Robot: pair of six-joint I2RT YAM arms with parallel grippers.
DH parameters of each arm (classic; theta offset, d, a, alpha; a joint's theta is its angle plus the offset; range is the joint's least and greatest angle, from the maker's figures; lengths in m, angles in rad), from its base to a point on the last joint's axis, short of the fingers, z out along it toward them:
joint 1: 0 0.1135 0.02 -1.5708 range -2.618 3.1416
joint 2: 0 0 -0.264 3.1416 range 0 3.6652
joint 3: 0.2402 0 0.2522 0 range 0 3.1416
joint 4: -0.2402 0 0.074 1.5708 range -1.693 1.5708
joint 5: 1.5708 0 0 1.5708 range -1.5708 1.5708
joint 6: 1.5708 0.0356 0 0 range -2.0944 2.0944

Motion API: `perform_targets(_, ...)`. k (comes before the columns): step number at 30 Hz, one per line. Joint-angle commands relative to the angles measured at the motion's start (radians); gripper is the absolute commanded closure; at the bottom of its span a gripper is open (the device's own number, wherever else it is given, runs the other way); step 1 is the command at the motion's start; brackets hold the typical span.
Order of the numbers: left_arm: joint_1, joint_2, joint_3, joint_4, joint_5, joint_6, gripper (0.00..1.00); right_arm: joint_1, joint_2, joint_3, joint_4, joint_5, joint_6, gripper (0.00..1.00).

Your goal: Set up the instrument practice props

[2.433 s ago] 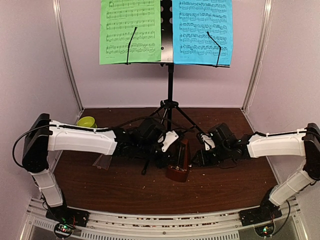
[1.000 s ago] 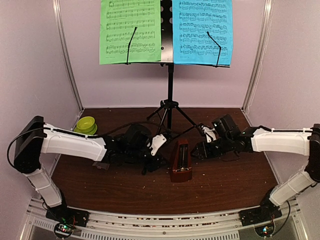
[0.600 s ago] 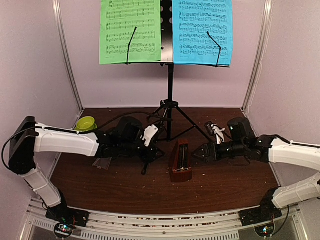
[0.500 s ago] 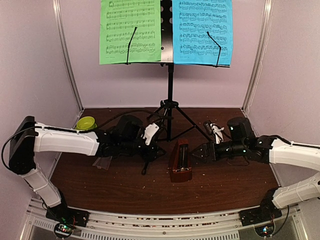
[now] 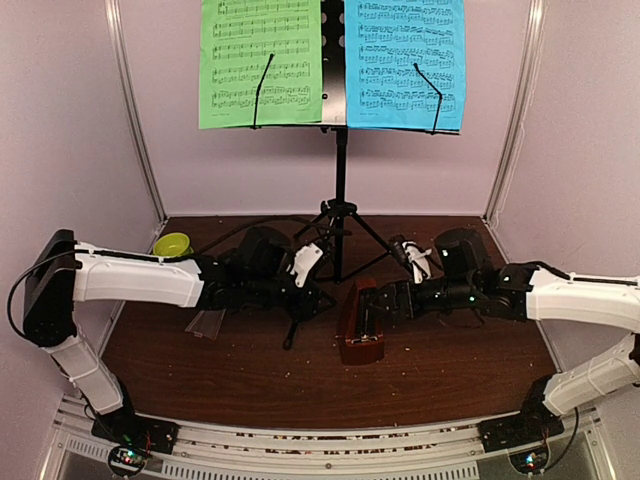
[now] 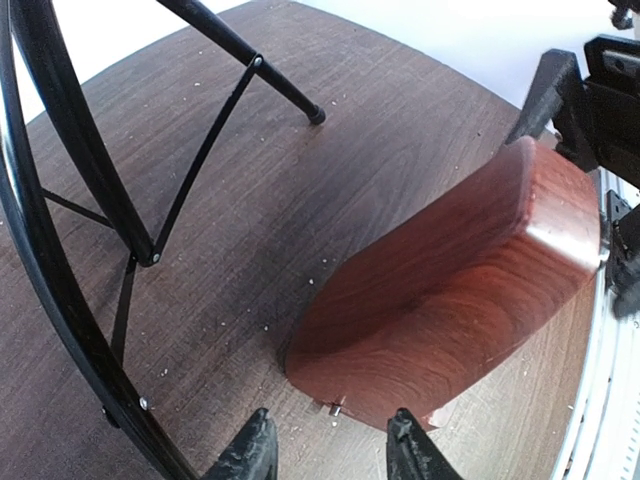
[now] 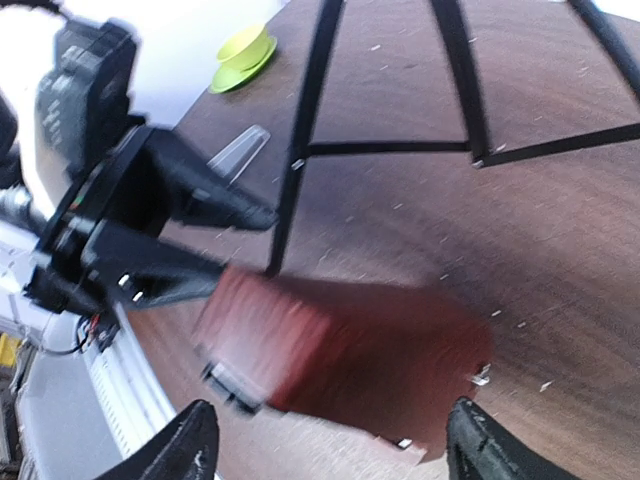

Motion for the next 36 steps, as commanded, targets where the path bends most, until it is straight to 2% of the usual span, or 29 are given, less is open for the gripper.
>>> perform_targets(1, 0.001, 0.013, 0.033, 0.009, 0.004, 0.005, 0.61, 0.004, 0.025, 0.041, -0.024, 0.102, 0.015, 0.24)
perform_targets(15, 0.001, 0.022, 0.041, -0.001, -0.002, 0.017, 0.61, 0.004, -0.019, 0.002, -0.048, 0.166, 0.017, 0.45)
perform_targets(19, 0.001, 0.026, 0.046, -0.003, -0.001, 0.020, 0.61, 0.004, -0.046, -0.018, -0.049, 0.151, 0.011, 0.45)
perform_targets(21, 0.002, 0.028, 0.046, -0.002, 0.000, 0.021, 0.61, 0.003, -0.067, -0.035, -0.042, 0.141, 0.011, 0.44)
perform_targets(28, 0.002, 0.027, 0.051, 0.000, 0.002, 0.025, 0.59, 0.003, -0.105, -0.052, -0.039, 0.133, 0.013, 0.23)
perform_targets(36, 0.002, 0.021, 0.048, -0.002, -0.001, 0.025, 0.58, 0.004, -0.078, -0.029, -0.040, 0.156, 0.025, 0.22)
